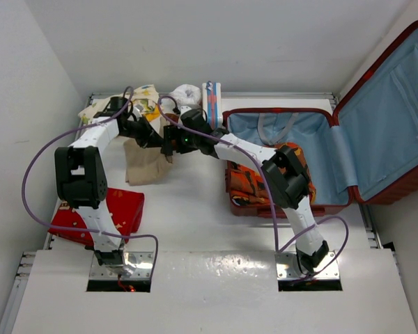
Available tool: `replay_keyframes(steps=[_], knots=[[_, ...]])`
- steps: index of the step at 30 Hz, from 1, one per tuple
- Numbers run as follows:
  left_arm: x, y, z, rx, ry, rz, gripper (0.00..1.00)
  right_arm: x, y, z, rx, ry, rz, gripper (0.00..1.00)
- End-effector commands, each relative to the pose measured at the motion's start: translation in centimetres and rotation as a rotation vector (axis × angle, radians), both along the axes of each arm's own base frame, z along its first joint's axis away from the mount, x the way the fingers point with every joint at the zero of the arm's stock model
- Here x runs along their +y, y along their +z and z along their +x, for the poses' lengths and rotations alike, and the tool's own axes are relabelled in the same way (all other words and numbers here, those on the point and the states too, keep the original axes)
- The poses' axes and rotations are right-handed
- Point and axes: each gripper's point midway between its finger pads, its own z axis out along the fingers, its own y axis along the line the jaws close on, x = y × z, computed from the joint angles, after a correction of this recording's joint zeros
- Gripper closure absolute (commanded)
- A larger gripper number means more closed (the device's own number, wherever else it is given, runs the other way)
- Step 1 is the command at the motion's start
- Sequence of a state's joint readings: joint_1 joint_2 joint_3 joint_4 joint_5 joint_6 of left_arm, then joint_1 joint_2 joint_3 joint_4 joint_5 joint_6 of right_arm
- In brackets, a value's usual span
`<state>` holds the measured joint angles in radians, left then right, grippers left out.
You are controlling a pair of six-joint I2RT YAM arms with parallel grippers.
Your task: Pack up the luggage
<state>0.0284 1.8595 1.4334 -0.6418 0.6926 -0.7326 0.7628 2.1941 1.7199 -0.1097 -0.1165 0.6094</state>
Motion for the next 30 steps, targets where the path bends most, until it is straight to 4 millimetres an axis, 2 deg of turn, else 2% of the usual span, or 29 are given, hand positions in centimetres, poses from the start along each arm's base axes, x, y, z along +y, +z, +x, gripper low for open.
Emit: replay_keyframes(steps=[1, 6, 7, 10, 13, 16, 17, 18, 20, 21, 22, 23, 24, 25, 26, 29, 30], knots=[[0.0, 2.7, 1.4, -0.087, -0.022, -0.046, 1.0, 0.5, 1.1, 0.4, -0.037, 0.021, 0.019, 0.23], [0.2, 3.0, 1.4, -0.088, -0.024, -0.064, 1.0, 0.7, 0.6, 0.8, -0.04, 0.018, 0.012, 0.33], [0.2, 3.0, 1.4, -0.088, -0.024, -0.064, 1.0, 1.2, 0.9, 0.8, -0.04, 0.036, 0.026, 0.41], [0.1, 3.1, 1.3, -0.088, -0.029, -0.072, 1.0, 1.9, 1.0, 0.5, -0.05, 0.081, 0.041, 0.56], [-0.1, 3.3, 1.0, -0.089, -0.035, -0.081, 1.0, 2.2, 0.8, 0.4, -0.061, 0.097, 0.04, 0.61], [-0.1, 2.7, 0.7, -0.078, -0.034, -0.082, 0.98, 2.3, 1.4, 0.7, -0.082, 0.102, 0.043, 0.83], [-0.1, 3.1, 0.7, -0.089, -0.035, -0.081, 0.82, 2.3, 1.9, 0.8, -0.096, 0.107, 0.045, 0.98], [0.1, 3.0, 0.9, -0.103, -0.033, -0.064, 0.5, 2.3, 2.3, 0.9, -0.104, 0.103, 0.045, 1.0], [0.9, 4.4, 1.3, -0.169, -0.008, -0.033, 0.26, 1.7, 3.1, 0.8, -0.118, 0.109, 0.042, 1.0], [1.8, 5.1, 2.0, -0.221, 0.015, -0.016, 0.06, 1.3, 3.8, 0.6, -0.123, 0.111, 0.044, 1.0], [2.9, 5.6, 2.4, -0.245, 0.048, -0.006, 0.03, 0.9, 5.4, 0.7, -0.146, 0.112, 0.06, 1.0], [3.4, 6.8, 2.6, -0.291, 0.06, -0.001, 0.03, 0.4, 5.2, 0.4, -0.14, 0.118, 0.053, 1.0], [3.9, 7.0, 2.9, -0.305, 0.07, 0.002, 0.02, -0.1, 5.1, 0.0, -0.136, 0.128, 0.045, 1.0], [4.6, 7.8, 3.3, -0.335, 0.088, 0.015, 0.02, -1.3, 6.4, 0.1, -0.158, 0.123, 0.044, 1.0], [5.7, 8.2, 3.6, -0.347, 0.111, 0.02, 0.02, -1.7, 6.9, 0.0, -0.166, 0.129, 0.042, 1.0], [7.6, 8.8, 4.1, -0.38, 0.135, 0.044, 0.02, -4.3, 7.6, -0.6, -0.17, 0.148, 0.001, 1.0], [7.8, 8.7, 4.2, -0.385, 0.135, 0.058, 0.02, -5.6, 7.2, -1.0, -0.168, 0.165, -0.026, 1.0]])
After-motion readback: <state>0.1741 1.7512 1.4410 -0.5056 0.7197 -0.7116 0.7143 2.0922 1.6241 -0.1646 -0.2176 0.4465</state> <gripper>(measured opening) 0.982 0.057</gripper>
